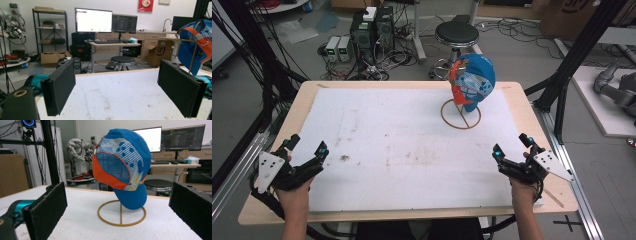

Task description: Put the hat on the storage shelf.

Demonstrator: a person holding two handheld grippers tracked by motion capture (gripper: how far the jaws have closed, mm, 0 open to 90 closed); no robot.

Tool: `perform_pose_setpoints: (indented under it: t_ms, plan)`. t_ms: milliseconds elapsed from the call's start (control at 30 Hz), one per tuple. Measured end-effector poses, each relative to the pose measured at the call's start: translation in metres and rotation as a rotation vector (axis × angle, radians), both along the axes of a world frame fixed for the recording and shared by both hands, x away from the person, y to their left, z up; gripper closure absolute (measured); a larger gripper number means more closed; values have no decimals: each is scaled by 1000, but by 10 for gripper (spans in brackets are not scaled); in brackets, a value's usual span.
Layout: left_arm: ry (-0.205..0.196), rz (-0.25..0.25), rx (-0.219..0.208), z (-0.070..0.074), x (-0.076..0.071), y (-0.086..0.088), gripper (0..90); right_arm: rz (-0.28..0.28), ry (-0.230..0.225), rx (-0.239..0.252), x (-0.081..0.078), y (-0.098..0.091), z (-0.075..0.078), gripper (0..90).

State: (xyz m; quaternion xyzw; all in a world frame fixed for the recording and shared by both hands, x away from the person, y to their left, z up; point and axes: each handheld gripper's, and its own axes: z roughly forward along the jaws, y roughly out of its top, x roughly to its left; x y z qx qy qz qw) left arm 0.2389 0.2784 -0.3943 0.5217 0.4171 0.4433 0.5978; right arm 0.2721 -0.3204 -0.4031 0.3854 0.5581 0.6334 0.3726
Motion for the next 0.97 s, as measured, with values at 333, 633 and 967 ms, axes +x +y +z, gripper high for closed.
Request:
perform_pose_setpoints:
  t_ms: [333,633,967]
  plan:
    - [8,-2,0,-1,2,1,153,2,8,3,1,0,-2,13]
    - [8,-7,5,-1,4,0,153,3,2,6,-1,-1,-2,13]
    - [14,-9,10,-2,6,1,153,-7,0,7,-1,-5,-3,13]
